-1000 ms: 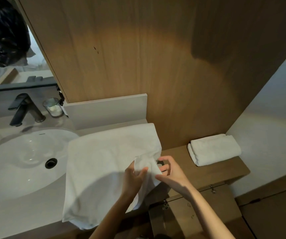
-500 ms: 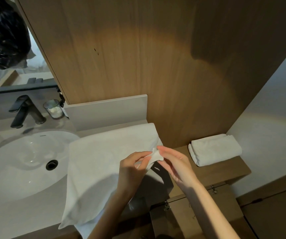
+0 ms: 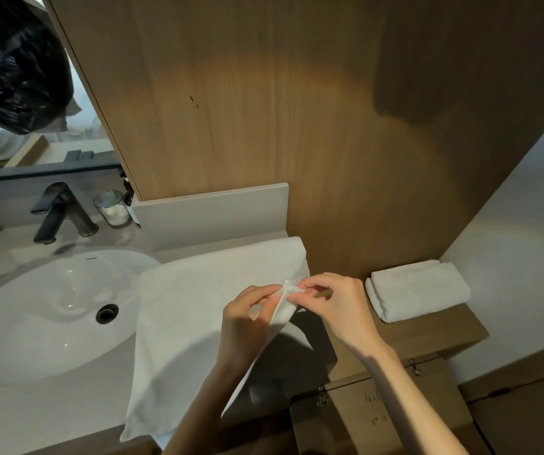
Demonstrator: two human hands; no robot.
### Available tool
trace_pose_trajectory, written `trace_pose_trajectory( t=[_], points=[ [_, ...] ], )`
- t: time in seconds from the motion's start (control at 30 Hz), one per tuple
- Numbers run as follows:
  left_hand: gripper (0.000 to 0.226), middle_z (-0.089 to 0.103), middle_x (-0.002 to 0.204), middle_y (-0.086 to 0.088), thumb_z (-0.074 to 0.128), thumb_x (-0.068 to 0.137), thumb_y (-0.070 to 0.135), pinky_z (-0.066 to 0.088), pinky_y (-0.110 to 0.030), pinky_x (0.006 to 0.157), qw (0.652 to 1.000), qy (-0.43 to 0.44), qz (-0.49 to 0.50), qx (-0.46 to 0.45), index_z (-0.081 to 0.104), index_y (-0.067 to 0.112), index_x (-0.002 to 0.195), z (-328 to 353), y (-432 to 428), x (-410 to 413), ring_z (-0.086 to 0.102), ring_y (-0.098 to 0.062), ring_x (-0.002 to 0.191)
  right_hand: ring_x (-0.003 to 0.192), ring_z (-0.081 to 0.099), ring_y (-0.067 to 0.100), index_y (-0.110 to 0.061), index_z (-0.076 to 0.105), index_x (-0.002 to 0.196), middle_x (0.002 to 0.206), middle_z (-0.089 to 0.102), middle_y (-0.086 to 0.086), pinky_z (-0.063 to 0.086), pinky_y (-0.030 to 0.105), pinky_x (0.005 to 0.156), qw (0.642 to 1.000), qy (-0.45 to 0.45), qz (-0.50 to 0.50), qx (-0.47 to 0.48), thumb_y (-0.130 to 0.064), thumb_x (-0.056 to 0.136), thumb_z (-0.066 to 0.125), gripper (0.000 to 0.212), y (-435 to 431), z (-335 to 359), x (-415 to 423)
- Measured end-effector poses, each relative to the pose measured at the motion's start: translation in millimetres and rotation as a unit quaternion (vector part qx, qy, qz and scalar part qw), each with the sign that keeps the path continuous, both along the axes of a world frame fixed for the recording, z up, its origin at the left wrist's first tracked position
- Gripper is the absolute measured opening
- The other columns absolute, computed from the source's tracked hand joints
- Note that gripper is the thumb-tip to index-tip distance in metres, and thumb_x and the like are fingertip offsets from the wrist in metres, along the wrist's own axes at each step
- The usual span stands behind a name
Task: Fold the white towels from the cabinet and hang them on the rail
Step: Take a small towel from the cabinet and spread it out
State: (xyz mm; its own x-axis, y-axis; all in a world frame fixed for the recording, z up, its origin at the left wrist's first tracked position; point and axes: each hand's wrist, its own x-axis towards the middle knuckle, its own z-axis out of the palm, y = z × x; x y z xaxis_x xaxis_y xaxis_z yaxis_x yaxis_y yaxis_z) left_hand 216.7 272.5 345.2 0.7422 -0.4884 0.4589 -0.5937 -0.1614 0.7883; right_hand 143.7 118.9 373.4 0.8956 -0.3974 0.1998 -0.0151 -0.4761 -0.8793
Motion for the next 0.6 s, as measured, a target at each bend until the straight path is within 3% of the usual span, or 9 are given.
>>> trace_pose_trajectory(
  t=[0.13, 0.23, 0.3, 0.37, 0.43, 0.5, 0.6],
  points=[
    [0.035, 0.072, 0.097, -0.002, 0.053, 0.091, 0.05, 0.053, -0.014, 0.084, 0.999, 0.031, -0.033, -0.015, 0.067, 0.021, 0.104, 3.7, 4.6, 9.7, 0.066, -0.016, 0.094, 0.08, 0.063, 0.001, -0.023, 0.077, 0.09, 0.078, 0.068, -0.018, 0.051, 0.014, 0.065, 0.999, 0.008, 0.019, -0.038, -0.032, 0.075, 0.081, 0.018, -4.6, 7.0, 6.6],
    [0.052, 0.07, 0.097, -0.007, 0.049, 0.094, 0.052, 0.048, -0.008, 0.086, 0.996, 0.005, -0.086, -0.001, 0.065, 0.006, 0.11, 1.1, 9.6, 14.7, 0.06, -0.013, 0.098, 0.078, 0.063, 0.003, -0.023, 0.077, 0.089, 0.076, 0.068, -0.016, 0.053, 0.017, 0.065, 0.998, 0.011, 0.025, -0.056, -0.035, 0.074, 0.081, 0.02, -6.3, 5.9, 12.2],
    [0.066, 0.065, 0.104, 0.0, 0.046, 0.09, 0.062, 0.046, -0.005, 0.086, 0.995, 0.026, -0.086, 0.037, 0.065, 0.004, 0.117, 8.3, 11.8, 16.5, 0.055, -0.004, 0.103, 0.077, 0.064, 0.004, -0.024, 0.077, 0.089, 0.076, 0.068, -0.015, 0.053, 0.018, 0.065, 0.998, 0.011, 0.022, -0.062, -0.04, 0.073, 0.08, 0.023, -7.4, 4.5, 15.5],
    [0.054, 0.061, 0.109, 0.008, 0.051, 0.089, 0.056, 0.044, -0.004, 0.084, 0.988, 0.109, -0.084, 0.063, 0.063, 0.011, 0.117, 10.7, 14.5, 15.6, 0.053, 0.009, 0.102, 0.077, 0.064, 0.006, -0.025, 0.076, 0.089, 0.077, 0.069, -0.015, 0.054, 0.019, 0.065, 0.998, 0.012, 0.022, -0.063, -0.043, 0.072, 0.079, 0.024, -7.3, 4.6, 18.8],
    [0.035, 0.062, 0.106, 0.011, 0.055, 0.088, 0.045, 0.046, -0.008, 0.082, 0.98, 0.179, -0.079, 0.044, 0.062, 0.022, 0.112, 15.2, 14.4, 10.8, 0.056, 0.007, 0.1, 0.077, 0.064, 0.005, -0.028, 0.075, 0.086, 0.077, 0.069, -0.015, 0.054, 0.019, 0.065, 0.997, 0.016, 0.029, -0.066, -0.041, 0.073, 0.079, 0.019, -5.5, 6.7, 21.5],
    [0.028, 0.065, 0.1, 0.013, 0.06, 0.082, 0.038, 0.048, -0.01, 0.076, 0.984, 0.172, -0.046, 0.022, 0.065, 0.025, 0.106, 13.2, 14.8, 8.5, 0.06, 0.001, 0.097, 0.078, 0.064, 0.004, -0.029, 0.074, 0.085, 0.076, 0.068, -0.016, 0.054, 0.017, 0.065, 0.996, 0.025, 0.047, -0.067, -0.04, 0.074, 0.079, 0.016, -3.0, 10.0, 23.7],
    [0.027, 0.07, 0.092, 0.009, 0.069, 0.083, 0.026, 0.047, -0.008, 0.073, 0.99, 0.139, -0.017, 0.012, 0.072, 0.01, 0.104, 9.1, 21.2, 11.0, 0.063, -0.002, 0.091, 0.077, 0.062, 0.005, -0.03, 0.07, 0.087, 0.076, 0.065, -0.014, 0.05, 0.016, 0.064, 0.992, 0.044, 0.105, -0.059, -0.035, 0.08, 0.077, 0.011, -2.4, 14.8, 26.3]
  ],
)
